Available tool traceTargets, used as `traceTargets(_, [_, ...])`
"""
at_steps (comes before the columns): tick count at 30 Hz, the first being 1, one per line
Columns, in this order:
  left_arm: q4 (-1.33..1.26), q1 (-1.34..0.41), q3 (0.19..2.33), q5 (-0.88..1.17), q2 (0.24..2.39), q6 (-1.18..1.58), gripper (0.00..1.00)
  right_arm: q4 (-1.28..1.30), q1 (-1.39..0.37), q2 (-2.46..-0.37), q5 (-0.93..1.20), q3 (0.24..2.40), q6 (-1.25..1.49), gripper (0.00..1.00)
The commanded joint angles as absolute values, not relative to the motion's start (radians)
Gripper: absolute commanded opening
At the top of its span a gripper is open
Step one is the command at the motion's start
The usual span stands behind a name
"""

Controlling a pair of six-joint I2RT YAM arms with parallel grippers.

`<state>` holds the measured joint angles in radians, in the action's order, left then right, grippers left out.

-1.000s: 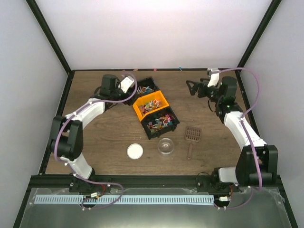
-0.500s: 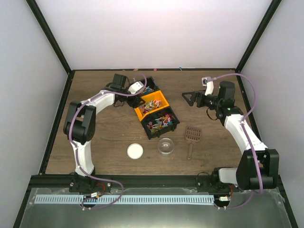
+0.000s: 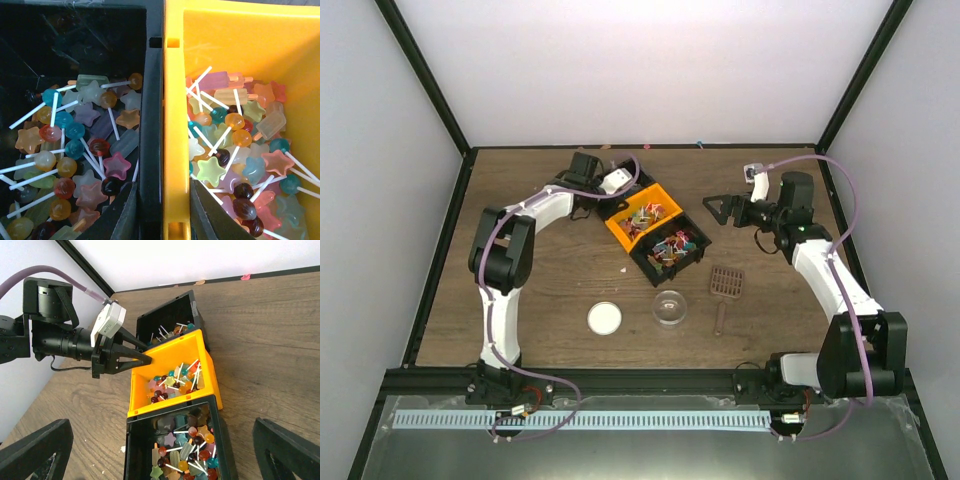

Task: Pack the candies
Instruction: Move the storage box to the center of the board.

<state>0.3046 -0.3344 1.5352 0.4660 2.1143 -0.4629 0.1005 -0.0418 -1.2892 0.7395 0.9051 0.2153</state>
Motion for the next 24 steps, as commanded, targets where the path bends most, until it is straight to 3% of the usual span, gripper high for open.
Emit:
traceTargets(1, [0.292, -0.337, 1.555, 0.468, 2.122, -0.379, 0.06, 0.096, -0.038, -1.298, 0.745, 0.925, 0.226, 1.0])
traceTargets(7, [0.259, -0.364, 1.517, 0.369, 2.087, -0.157, 0.04, 0.042, -0.036, -1.297, 0.714, 0.892, 0.239, 1.0])
traceTargets(9, [0.249, -0.377, 1.504, 0.293, 2.08, -0.056, 0.04, 0.063, -0.037, -1.3, 0.588, 0.895, 0.282, 1.0])
traceTargets(11, [0.226, -0.387, 1.481, 0.224, 2.067, 0.059, 0.04, 0.137, -0.037, -1.328, 0.449, 0.932, 0.358, 1.0])
traceTargets(17, [0.243, -0.431, 1.454, -0.025, 2.023, 0.372, 0.04, 0.388, -0.037, -1.442, 0.348, 1.071, 0.4, 1.0])
traceTargets(21, [0.322, -0.439, 1.51, -0.071, 2.031, 0.485, 0.04, 0.593, -0.048, -1.444, 0.152, 1.111, 0.435, 1.0])
traceTargets(24, [0.348, -0.453, 1.547, -0.084, 2.045, 0.486, 0.11, 0.724, -0.088, -1.427, 0.034, 1.116, 0.466, 1.0])
